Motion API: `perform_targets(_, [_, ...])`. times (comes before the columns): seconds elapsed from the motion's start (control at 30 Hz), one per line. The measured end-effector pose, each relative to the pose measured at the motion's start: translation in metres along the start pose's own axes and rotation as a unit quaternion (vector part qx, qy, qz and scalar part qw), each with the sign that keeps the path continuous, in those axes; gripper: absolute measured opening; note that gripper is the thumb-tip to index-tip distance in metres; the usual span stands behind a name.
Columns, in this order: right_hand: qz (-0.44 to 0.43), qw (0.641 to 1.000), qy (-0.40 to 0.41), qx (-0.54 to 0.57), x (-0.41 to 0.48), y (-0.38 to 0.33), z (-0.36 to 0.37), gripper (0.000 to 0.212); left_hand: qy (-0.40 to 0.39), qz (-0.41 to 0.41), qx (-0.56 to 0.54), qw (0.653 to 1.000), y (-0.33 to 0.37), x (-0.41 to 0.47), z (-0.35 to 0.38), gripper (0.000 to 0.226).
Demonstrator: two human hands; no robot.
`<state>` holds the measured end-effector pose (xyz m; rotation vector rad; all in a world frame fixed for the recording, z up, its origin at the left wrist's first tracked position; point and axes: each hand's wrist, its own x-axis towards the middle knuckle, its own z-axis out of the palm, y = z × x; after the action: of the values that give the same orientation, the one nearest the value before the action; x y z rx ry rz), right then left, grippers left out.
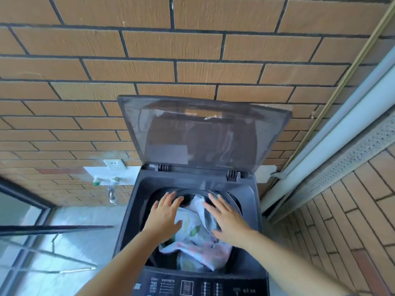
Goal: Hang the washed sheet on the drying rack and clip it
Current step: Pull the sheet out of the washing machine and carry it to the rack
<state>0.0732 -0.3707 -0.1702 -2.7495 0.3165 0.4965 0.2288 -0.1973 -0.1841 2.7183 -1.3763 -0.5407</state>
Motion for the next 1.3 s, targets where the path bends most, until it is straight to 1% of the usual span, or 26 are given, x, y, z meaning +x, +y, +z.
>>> perform_targets(0.07, [0.016,0.997,-0.055,0.043,0.013,0.006,0.033,0.088,-0.072,-0.012,-0.002,0.997,-0.004,0.006,0.033,0.082])
perform_targets(0.13, [0.027,0.993,-0.096,0.054,0.026,0.013,0.060,0.098,-0.128,-0.024,-0.006,0.991,-0.007,0.013,0.059,0.094])
perform_targets(0.27, [0.062,0.988,-0.133,0.042,0.060,0.030,0.113,0.112,-0.208,-0.037,0.011,0.977,-0.013,0.040,0.105,0.112])
perform_targets(0.33, [0.087,0.984,-0.148,0.043,0.076,0.035,0.132,0.118,-0.230,-0.044,0.017,0.972,-0.014,0.054,0.122,0.118])
perform_targets(0.43, [0.119,0.980,-0.154,0.035,0.102,0.038,0.167,0.125,-0.233,-0.048,0.034,0.971,-0.017,0.077,0.150,0.121])
perform_targets(0.47, [0.122,0.980,-0.155,0.026,0.109,0.038,0.177,0.125,-0.235,-0.048,0.038,0.970,-0.018,0.084,0.158,0.120])
perform_targets(0.53, [0.136,0.976,-0.163,0.040,0.119,0.040,0.194,0.117,-0.249,-0.053,0.038,0.966,-0.020,0.094,0.177,0.119])
perform_targets(0.6, [0.153,0.973,-0.163,0.061,0.129,0.044,0.206,0.102,-0.251,-0.072,0.022,0.965,-0.019,0.104,0.194,0.114])
perform_targets(0.7, [0.160,0.976,-0.126,0.071,0.135,0.048,0.214,0.083,-0.243,-0.082,0.006,0.967,-0.014,0.111,0.202,0.089])
perform_targets(0.8, [0.157,0.978,-0.100,0.095,0.130,0.047,0.219,0.060,-0.255,-0.075,0.030,0.964,-0.010,0.110,0.203,0.066])
perform_targets(0.9, [0.142,0.984,-0.083,0.071,0.120,0.038,0.209,0.043,-0.262,-0.059,0.055,0.962,-0.008,0.102,0.194,0.054])
perform_targets(0.97, [0.119,0.988,-0.088,0.041,0.114,0.030,0.194,0.042,-0.269,-0.045,0.065,0.960,-0.008,0.091,0.182,0.049])
perform_targets(1.1, [0.078,0.992,-0.099,0.009,0.100,0.018,0.158,0.048,-0.245,-0.022,0.066,0.967,-0.010,0.070,0.152,0.035])
perform_targets(1.2, [0.053,0.995,-0.086,-0.008,0.087,0.005,0.118,0.055,-0.198,-0.007,0.037,0.979,-0.010,0.054,0.122,0.029])
perform_targets(1.3, [0.029,0.997,-0.058,-0.031,0.073,-0.010,0.069,0.049,-0.136,-0.007,-0.003,0.991,-0.009,0.037,0.082,0.033])
